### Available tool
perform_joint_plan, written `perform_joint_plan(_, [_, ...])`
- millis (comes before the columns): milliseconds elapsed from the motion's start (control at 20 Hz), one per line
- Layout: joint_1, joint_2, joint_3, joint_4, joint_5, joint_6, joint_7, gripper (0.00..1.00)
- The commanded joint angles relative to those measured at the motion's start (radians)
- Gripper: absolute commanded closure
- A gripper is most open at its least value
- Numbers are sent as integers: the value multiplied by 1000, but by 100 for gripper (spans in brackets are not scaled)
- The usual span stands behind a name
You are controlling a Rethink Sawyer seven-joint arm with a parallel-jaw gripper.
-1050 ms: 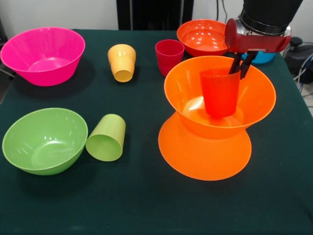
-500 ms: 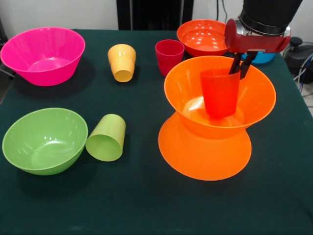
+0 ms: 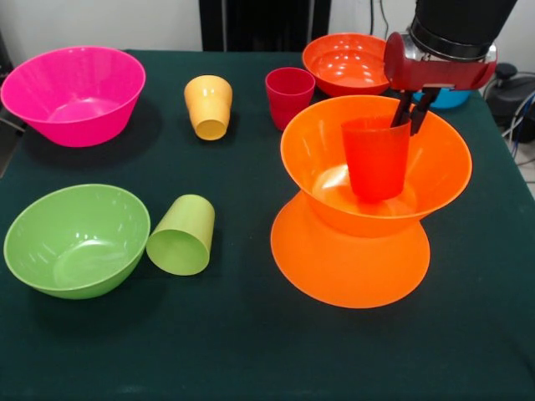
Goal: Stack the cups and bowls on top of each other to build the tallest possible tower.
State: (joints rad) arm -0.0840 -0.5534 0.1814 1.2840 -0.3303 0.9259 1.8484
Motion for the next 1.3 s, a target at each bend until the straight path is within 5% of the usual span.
perform_joint_plan(50, [2,-6,12,62,1,-28,61,100])
perform_joint_plan(1300, [-1,-5,11,58,-3,-30,55,100])
